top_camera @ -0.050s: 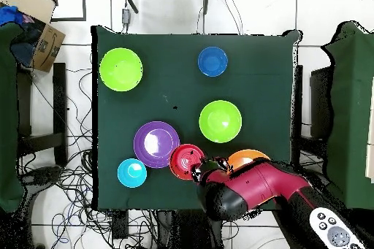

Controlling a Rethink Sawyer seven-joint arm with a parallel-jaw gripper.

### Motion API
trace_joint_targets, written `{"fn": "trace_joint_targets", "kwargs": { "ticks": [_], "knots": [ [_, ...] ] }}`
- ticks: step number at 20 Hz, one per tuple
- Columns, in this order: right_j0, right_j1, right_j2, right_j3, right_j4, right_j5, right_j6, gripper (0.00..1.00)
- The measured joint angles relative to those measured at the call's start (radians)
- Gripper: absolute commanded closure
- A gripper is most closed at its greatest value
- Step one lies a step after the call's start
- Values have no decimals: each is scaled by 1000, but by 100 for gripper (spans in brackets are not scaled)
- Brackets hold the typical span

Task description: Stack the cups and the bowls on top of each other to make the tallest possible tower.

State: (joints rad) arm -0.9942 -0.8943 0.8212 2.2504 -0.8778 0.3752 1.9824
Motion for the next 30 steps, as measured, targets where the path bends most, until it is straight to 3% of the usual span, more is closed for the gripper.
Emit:
{"fn": "trace_joint_targets", "kwargs": {
  "ticks": [30],
  "knots": [
    [6,-12,24,-13,25,0,0,100]
  ]
}}
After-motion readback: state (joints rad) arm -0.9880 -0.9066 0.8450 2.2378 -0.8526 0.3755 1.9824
